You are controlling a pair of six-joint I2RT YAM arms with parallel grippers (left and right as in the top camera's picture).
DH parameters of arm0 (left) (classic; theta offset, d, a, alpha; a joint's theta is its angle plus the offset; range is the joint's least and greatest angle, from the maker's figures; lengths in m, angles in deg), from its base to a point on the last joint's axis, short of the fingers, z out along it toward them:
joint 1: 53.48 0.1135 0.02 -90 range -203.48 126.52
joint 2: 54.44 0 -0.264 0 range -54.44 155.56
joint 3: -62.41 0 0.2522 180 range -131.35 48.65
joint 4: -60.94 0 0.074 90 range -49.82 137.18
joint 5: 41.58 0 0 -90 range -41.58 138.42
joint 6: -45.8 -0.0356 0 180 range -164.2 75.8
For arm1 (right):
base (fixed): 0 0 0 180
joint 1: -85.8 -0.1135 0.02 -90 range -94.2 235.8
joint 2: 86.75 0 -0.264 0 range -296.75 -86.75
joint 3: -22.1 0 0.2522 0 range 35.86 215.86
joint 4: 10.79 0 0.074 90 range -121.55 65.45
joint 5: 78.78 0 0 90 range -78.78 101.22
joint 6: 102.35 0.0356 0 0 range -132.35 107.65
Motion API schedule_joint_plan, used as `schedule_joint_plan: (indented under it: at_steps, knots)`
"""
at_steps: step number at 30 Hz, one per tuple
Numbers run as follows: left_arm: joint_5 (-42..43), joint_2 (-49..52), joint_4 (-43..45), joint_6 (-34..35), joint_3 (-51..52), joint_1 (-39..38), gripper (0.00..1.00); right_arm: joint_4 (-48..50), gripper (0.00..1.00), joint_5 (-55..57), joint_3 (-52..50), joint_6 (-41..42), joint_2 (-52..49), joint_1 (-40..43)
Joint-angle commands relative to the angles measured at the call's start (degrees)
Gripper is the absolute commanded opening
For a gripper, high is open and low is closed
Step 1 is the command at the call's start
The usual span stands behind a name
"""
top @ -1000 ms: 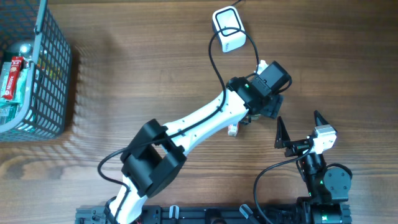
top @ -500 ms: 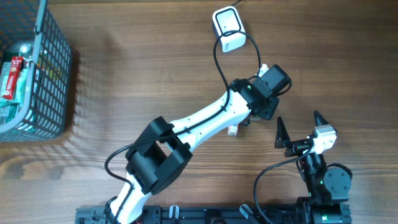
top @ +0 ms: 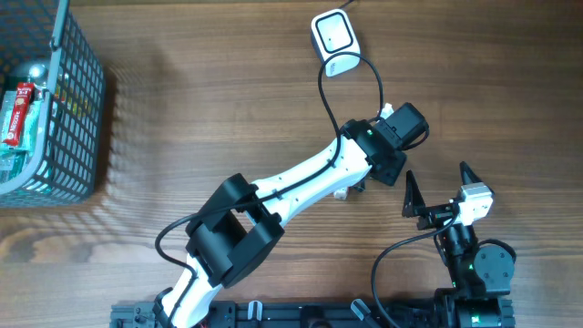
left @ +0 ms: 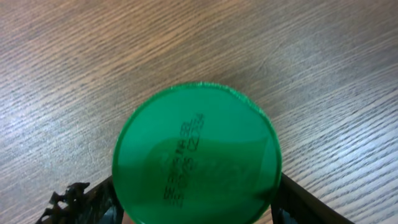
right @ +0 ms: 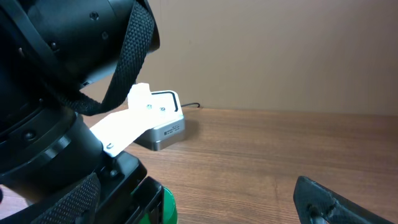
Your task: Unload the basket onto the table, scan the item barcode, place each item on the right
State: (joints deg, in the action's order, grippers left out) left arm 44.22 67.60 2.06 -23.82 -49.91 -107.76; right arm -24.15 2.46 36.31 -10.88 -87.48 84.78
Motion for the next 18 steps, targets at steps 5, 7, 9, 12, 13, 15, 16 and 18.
schedule_joint_plan:
  at_steps: [5, 7, 9, 12, 13, 15, 16, 18]
  knots:
    - [-0.11, -1.03, 0.15, -0.52, 0.07, -0.74, 0.79, 0.22, 1.0, -0.09, -0.15, 0.07, 0.09, -0.09]
    - [-4.37, -1.07, 1.16, -0.72, 0.07, -0.66, 0.83, 0.22, 1.0, -0.09, -0.15, 0.07, 0.09, -0.09]
    - [-8.46, -1.07, 2.14, -0.81, 0.07, -0.5, 0.86, 0.2, 1.0, -0.09, -0.15, 0.07, 0.09, -0.09]
    - [-8.44, -1.07, 4.26, -5.4, 0.07, -0.48, 0.89, 0.2, 1.0, -0.11, -0.15, 0.04, 0.09, -0.09]
    - [-7.52, -1.07, 4.98, -6.62, 0.09, -0.55, 0.88, 0.2, 1.0, -0.09, -0.15, 0.04, 0.09, -0.09]
    - [-3.74, -0.83, 6.82, -9.31, 0.09, -0.68, 0.85, 0.2, 1.0, -0.09, -0.15, 0.07, 0.09, -0.09]
    - [-3.1, -0.72, 7.1, -9.97, 0.09, -0.68, 0.84, 0.2, 1.0, -0.09, -0.15, 0.04, 0.09, -0.09]
    - [-3.13, -0.48, 7.21, -9.97, 0.09, -0.68, 0.82, 0.2, 1.0, -0.09, -0.15, 0.04, 0.09, -0.09]
